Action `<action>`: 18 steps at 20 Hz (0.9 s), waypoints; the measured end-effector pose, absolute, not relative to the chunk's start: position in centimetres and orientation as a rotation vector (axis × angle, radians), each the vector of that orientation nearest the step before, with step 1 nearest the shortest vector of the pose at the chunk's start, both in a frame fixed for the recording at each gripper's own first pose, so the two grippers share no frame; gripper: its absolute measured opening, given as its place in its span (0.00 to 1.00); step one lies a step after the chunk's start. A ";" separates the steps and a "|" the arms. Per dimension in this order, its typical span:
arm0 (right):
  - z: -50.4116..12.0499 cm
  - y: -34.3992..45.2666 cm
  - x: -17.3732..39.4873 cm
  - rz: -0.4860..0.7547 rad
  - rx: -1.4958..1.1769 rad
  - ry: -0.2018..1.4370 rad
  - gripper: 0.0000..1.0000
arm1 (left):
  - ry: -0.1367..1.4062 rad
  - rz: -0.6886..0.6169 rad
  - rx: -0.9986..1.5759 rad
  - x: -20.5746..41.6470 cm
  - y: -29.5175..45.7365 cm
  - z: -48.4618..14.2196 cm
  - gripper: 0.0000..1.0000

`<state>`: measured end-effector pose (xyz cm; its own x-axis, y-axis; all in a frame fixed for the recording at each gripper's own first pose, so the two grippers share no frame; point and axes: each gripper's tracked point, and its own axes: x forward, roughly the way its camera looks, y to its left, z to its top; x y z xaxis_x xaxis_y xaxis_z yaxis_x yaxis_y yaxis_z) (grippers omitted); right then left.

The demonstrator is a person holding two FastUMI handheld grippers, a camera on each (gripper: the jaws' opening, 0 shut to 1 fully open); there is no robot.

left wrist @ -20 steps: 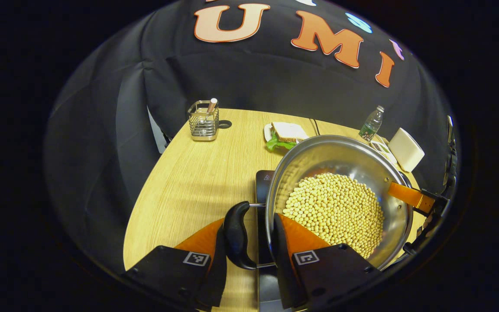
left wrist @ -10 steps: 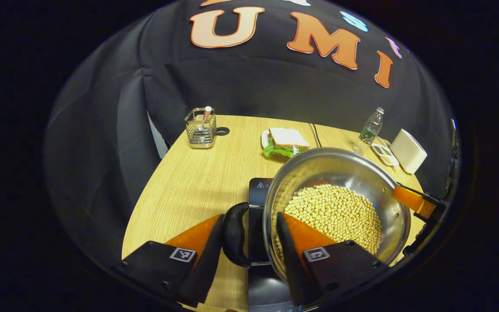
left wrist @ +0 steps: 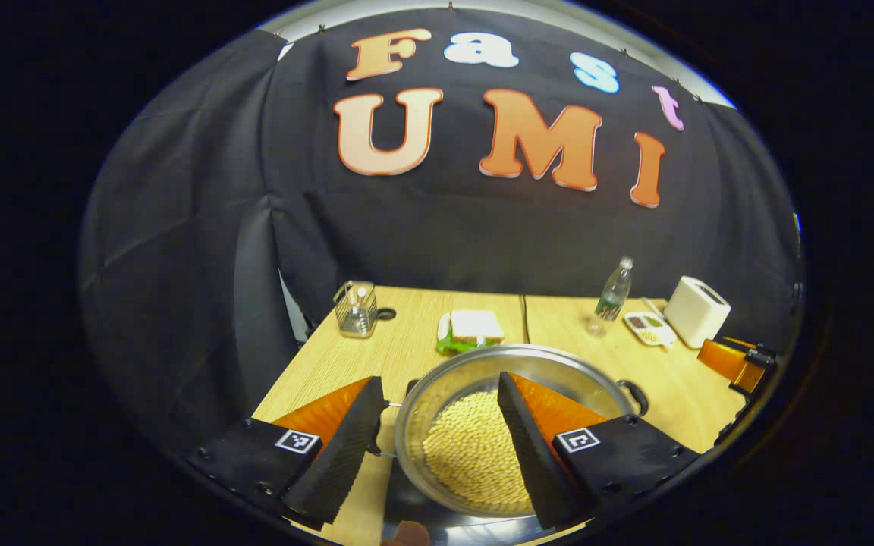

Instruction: First push the handle of the pot to place it horizontally, then grasp the pot with both hands and set it on the induction cooktop.

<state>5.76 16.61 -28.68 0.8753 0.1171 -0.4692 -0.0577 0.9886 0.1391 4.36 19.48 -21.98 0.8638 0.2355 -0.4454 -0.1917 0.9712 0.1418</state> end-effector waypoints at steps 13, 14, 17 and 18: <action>-13.1 5.1 3.6 0.041 0.055 0.210 0.95 | 0.055 0.157 0.162 3.6 3.9 -6.8 0.97; -12.4 4.3 3.2 0.039 0.053 0.198 0.95 | 0.046 0.140 0.128 3.3 2.7 -6.2 0.97; -10.9 2.0 2.4 0.020 0.053 0.162 0.95 | 0.057 0.064 0.036 2.7 -0.7 -5.2 0.97; -10.6 1.4 2.0 0.015 0.057 0.156 0.95 | 0.048 0.051 0.017 2.7 -1.4 -4.7 0.97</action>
